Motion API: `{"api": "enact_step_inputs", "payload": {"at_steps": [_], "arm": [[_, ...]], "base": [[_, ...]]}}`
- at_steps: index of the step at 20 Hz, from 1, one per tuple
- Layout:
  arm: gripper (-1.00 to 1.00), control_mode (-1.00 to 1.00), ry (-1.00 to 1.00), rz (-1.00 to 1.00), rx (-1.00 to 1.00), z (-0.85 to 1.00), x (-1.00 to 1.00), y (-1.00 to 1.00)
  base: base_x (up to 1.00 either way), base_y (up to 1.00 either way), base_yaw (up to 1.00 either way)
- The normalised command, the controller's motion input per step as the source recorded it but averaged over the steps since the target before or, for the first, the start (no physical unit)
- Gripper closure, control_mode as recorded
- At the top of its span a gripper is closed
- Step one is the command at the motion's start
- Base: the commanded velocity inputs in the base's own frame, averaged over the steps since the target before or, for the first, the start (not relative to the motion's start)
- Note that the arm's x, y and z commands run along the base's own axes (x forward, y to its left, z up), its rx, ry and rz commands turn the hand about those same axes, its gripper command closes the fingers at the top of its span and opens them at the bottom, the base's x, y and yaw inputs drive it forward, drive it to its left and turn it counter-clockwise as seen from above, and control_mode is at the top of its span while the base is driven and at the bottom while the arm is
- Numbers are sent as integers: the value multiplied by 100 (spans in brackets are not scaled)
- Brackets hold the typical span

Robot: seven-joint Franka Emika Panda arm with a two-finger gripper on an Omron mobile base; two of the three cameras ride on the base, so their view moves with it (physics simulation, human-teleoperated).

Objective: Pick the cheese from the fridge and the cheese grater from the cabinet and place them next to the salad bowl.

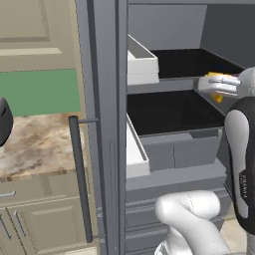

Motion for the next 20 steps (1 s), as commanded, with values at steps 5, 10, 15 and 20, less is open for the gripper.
{"api": "enact_step_inputs", "payload": {"at_steps": [5, 10, 15, 20], "arm": [[100, -100, 0, 2, -11, -13, -54, 15], [100, -100, 3, 0, -23, -20, -32, 28], [100, 100, 16, 0, -3, -3, -11, 0], [100, 100, 0, 0, 0, 0, 0, 0]], "base": [[0, 0, 0], [0, 0, 0], [-20, 0, 0], [-100, 0, 0]]}}
